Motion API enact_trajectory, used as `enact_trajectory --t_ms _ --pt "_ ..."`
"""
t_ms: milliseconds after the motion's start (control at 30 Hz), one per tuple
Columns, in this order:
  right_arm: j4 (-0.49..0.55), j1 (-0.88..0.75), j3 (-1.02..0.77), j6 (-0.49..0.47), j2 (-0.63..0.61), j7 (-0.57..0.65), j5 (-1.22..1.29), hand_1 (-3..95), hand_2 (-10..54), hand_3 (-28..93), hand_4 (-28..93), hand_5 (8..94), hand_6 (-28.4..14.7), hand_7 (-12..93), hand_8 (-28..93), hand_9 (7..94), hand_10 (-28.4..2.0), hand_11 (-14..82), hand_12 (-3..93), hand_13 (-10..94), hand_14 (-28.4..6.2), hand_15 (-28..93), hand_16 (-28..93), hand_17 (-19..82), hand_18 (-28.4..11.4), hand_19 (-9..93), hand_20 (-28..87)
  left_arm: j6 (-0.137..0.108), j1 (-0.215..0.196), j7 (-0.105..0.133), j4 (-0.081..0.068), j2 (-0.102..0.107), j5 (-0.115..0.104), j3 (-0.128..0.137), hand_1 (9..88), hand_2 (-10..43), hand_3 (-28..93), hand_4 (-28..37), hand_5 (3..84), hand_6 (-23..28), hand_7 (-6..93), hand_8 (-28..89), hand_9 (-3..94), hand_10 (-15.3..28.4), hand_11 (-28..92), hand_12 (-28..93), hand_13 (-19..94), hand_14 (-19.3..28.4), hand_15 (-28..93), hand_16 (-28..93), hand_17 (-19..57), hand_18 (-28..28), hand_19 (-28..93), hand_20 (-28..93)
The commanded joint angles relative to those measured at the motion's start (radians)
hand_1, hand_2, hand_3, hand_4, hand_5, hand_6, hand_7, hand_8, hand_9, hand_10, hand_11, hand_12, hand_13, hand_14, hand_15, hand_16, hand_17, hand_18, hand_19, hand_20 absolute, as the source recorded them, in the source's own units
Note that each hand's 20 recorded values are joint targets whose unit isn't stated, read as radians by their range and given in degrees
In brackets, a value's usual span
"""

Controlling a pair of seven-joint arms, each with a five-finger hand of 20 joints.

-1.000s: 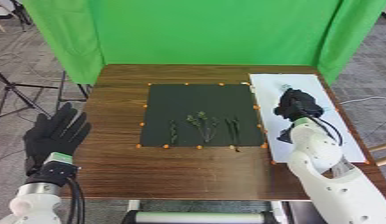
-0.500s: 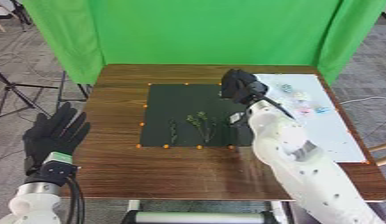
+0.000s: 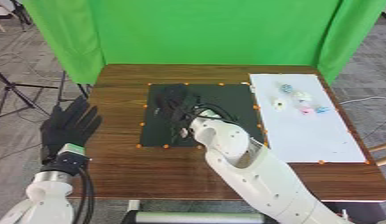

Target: Arrange flowers

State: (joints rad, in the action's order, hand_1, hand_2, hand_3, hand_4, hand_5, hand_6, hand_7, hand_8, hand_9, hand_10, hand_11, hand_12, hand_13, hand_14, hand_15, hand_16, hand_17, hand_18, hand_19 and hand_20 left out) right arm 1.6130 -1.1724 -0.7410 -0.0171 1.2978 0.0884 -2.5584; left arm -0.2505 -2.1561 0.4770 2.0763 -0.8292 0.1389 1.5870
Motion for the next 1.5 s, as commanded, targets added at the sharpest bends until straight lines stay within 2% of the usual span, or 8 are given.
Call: enact_trajectory --t_ms 33,333,500,633,733,800,1100,1500 --pt "-0.06 -0.004 0.054 -0.001 0.061 0.051 -0.08 56.9 -8.6 68 -28 71.0 1.6 39 3 84.2 -6.8 5.4 33.4 75 -6.3 56 33 41 -19.2 91 41 0.02 0.093 -0.009 -0.013 0.01 0.017 -0.036 26.5 11.7 72 -28.3 38.5 5.7 11.8 -9 29.7 12.0 17 8 21 12.5 30 -9 -4.4 12.4 33 8" --pt "-0.08 -0.019 0.065 -0.031 0.071 0.09 -0.125 57.1 -9.1 69 -28 71.0 1.5 39 2 83.8 -7.0 5.2 32.9 75 -6.7 57 32 42 -19.5 91 41 0.02 0.12 -0.011 -0.016 0.007 0.012 -0.056 26.7 12.0 71 -28.3 38.3 5.8 11.7 -9 29.5 11.9 17 8 20 12.5 31 -9 -4.7 12.6 34 8" --pt "-0.089 -0.033 0.08 -0.079 0.095 0.185 -0.116 57.9 -9.5 69 -28 69.9 1.3 38 2 82.6 -7.2 5.3 32.5 75 -6.2 55 36 41 -19.6 91 40 0.014 0.122 -0.055 -0.017 0.0 0.04 -0.051 26.8 12.4 71 -28.2 38.2 5.9 11.8 -9 29.4 11.9 17 8 20 12.8 31 -8 -5.2 13.2 35 8" --pt "-0.09 -0.04 0.079 -0.082 0.097 0.19 -0.125 58.4 -9.5 69 -28 68.4 1.0 38 2 81.1 -7.3 5.2 32.4 73 -5.5 53 39 41 -20.0 89 40 0.022 0.116 -0.056 -0.016 -0.007 0.038 -0.045 27.3 12.1 71 -28.2 38.1 6.0 11.8 -9 29.1 11.9 17 8 20 13.1 31 -8 -5.3 13.4 36 8" --pt "-0.086 -0.039 0.092 -0.063 0.093 0.226 -0.109 58.0 -9.5 68 -28 67.4 0.7 38 2 80.2 -7.7 5.2 32.2 73 -5.0 52 40 40 -20.2 89 40 0.014 0.103 -0.048 -0.011 -0.005 0.027 -0.037 27.4 12.1 70 -28.1 37.9 6.1 11.8 -9 29.0 11.9 17 9 20 13.1 31 -8 -5.6 13.7 36 8" --pt "-0.081 -0.045 0.09 -0.076 0.095 0.234 -0.108 57.3 -9.5 68 -28 66.9 0.5 38 2 79.3 -8.2 6.6 31.3 73 -5.1 51 40 40 -20.2 89 40 -0.016 0.095 -0.039 -0.003 -0.002 0.012 -0.037 27.3 12.1 70 -27.9 37.9 6.0 12.1 -9 29.0 11.9 17 9 20 13.2 31 -8 -5.6 13.7 36 8" --pt "-0.056 -0.042 0.09 -0.082 0.089 0.244 -0.081 52.1 -9.5 70 -28 63.1 -0.4 33 1 70.8 -11.7 18.2 19.7 71 -6.8 54 37 40 -21.0 89 39 -0.003 0.077 -0.031 0.0 -0.003 0.017 -0.027 28.9 13.1 72 -27.1 38.5 6.3 13.4 -9 29.8 12.4 18 10 21 13.9 33 -7 -5.8 14.1 37 8" --pt "-0.01 -0.035 0.081 -0.101 0.071 0.263 -0.048 49.6 -9.5 73 -28 62.4 -0.4 25 -14 65.7 -12.8 15.8 16.8 70 -6.8 53 38 40 -21.4 90 39 -0.003 0.053 -0.005 0.007 -0.008 0.002 -0.017 29.6 9.9 70 -25.2 38.2 6.3 13.7 -9 29.3 12.2 18 10 21 14.0 33 -7 -6.1 14.4 38 7"
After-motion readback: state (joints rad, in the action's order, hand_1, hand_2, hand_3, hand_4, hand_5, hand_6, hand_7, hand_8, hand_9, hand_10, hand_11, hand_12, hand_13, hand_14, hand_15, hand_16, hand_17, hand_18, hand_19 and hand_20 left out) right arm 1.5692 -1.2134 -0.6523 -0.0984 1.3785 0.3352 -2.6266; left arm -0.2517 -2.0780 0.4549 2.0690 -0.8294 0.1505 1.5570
